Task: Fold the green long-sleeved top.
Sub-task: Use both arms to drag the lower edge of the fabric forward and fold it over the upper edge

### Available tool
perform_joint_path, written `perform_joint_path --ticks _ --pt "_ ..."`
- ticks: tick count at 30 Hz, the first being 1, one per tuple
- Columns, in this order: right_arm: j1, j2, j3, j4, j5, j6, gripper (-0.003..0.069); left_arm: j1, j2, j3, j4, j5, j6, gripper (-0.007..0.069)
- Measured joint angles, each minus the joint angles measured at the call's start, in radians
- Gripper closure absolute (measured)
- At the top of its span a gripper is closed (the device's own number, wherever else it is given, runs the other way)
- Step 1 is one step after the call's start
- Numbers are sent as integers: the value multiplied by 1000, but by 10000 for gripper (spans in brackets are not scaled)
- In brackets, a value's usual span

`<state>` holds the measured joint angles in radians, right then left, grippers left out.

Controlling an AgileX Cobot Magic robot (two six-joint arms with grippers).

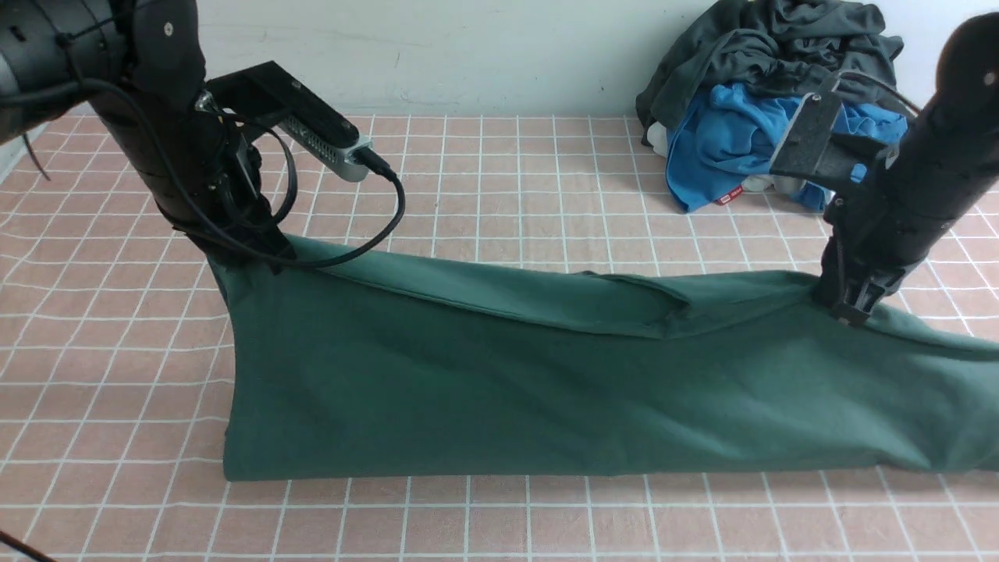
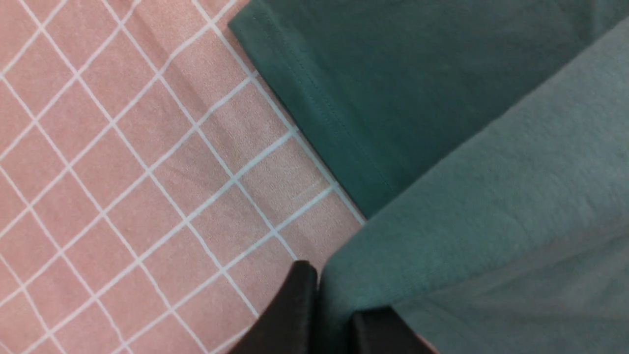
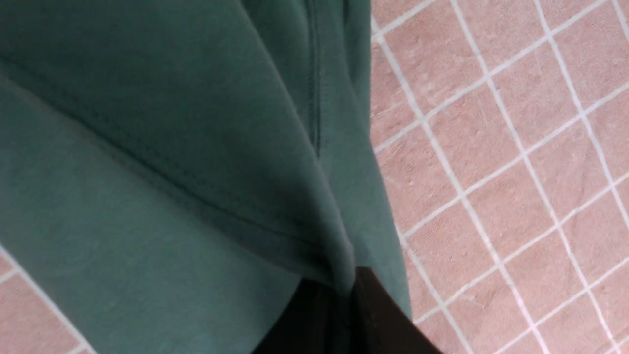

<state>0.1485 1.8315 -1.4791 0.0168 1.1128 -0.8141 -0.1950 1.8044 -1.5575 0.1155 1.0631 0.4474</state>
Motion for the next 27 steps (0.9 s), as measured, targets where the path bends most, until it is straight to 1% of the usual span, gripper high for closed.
perform_joint_path --ticks 4,10,13,18,21,24,26,27 --pt "-5 77 -45 19 -18 0 639 11 74 -31 1 -23 0 597" --pt "-5 162 -59 16 -117 17 618 15 157 -33 17 -133 0 594" --pt "-5 192 -60 3 -198 71 555 16 195 -34 32 -204 -2 561" --pt "-5 204 -62 -36 -302 229 427 25 229 -34 35 -253 -25 457" --pt "-7 204 -63 -78 -339 369 365 40 244 -37 51 -268 -75 371" --pt "-8 204 -81 -96 -304 505 340 47 248 -40 91 -280 -163 278" --pt "0 202 -90 -75 -254 543 340 47 248 -50 119 -280 -225 247" --pt "5 201 -93 -58 -234 543 340 47 248 -56 124 -280 -246 239"
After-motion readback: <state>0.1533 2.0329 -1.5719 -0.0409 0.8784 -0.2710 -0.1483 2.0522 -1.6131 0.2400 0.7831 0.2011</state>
